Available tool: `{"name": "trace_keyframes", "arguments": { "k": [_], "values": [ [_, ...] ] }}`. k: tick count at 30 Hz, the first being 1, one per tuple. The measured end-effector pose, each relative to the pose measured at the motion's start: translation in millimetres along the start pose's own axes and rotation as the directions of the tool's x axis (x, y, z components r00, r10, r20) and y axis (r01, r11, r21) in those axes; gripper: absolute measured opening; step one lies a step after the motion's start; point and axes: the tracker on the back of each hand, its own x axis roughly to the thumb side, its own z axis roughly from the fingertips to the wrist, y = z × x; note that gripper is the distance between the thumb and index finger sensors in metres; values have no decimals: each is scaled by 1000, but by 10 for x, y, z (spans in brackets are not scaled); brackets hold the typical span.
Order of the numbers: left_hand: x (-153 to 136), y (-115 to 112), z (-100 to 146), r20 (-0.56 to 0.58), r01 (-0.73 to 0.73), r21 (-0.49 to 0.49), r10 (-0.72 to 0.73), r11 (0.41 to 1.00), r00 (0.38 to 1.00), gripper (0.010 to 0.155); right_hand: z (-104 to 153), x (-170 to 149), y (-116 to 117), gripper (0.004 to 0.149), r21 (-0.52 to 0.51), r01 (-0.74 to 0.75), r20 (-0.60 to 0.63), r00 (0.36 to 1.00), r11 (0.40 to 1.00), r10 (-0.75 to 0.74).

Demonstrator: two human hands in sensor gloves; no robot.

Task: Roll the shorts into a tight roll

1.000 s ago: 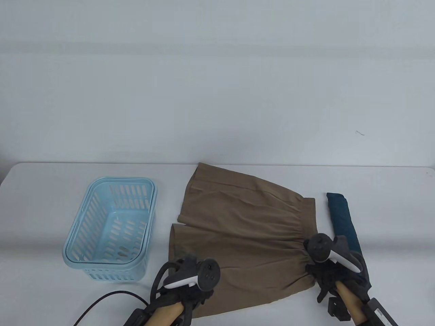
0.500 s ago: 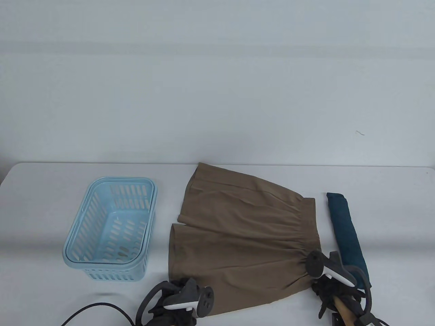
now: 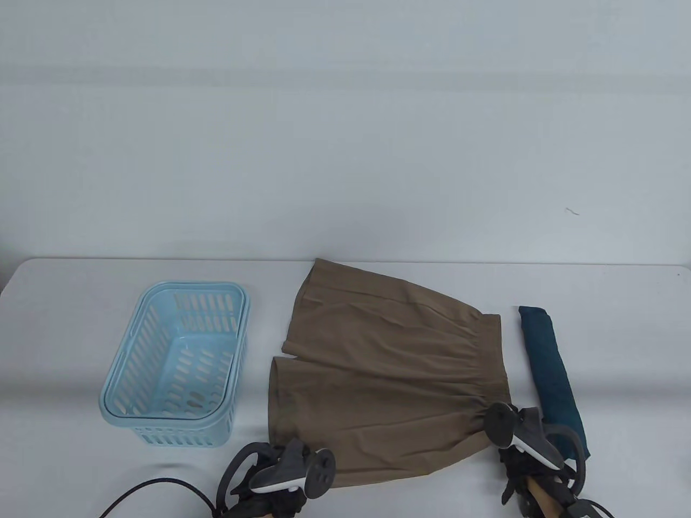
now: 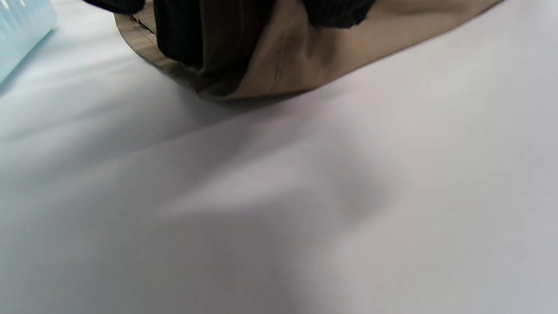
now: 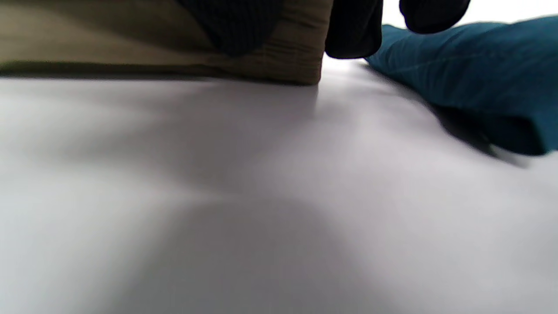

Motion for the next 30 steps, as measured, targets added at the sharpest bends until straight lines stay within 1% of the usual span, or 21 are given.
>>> {"name": "trace_keyframes", "arguments": {
  "k": [3,5,8,12,15,18,20,22,24,29,30],
  "values": [
    [-71,109,53,8,-106,27,106,994,994,48,15,-12,-58,46,-32,16,10,1000,999,-15],
    [-121,230,136,18,-185,83,184,979,983,47,29,-48,-123,46,-49,66,11,998,997,-66],
    [-174,408,280,36,-237,162,234,958,972,47,59,-130,-232,47,-75,159,14,987,984,-158],
    [-231,619,471,53,-268,235,263,935,963,46,103,-208,-351,46,-81,257,26,966,963,-256],
    [-275,774,645,72,-301,311,293,902,953,45,140,-262,-445,46,-59,350,47,937,935,-347],
    [-301,905,824,104,-334,379,319,863,942,44,180,-321,-518,46,-65,423,80,905,904,-418],
    [-313,985,936,119,-343,409,323,846,939,43,204,-383,-557,45,-48,477,112,876,878,-470],
    [-315,1093,1086,135,-341,432,314,835,940,43,231,-474,-612,45,-3,580,145,806,815,-573],
    [-304,1179,1204,150,-342,445,308,828,939,43,256,-534,-665,44,38,646,178,747,763,-641],
    [-279,1403,1475,213,-379,465,314,800,925,42,334,-637,-789,45,112,741,235,627,662,-743],
    [-280,1461,1525,224,-387,471,316,793,922,42,342,-656,-808,45,132,766,253,587,629,-769]
  ]
}}
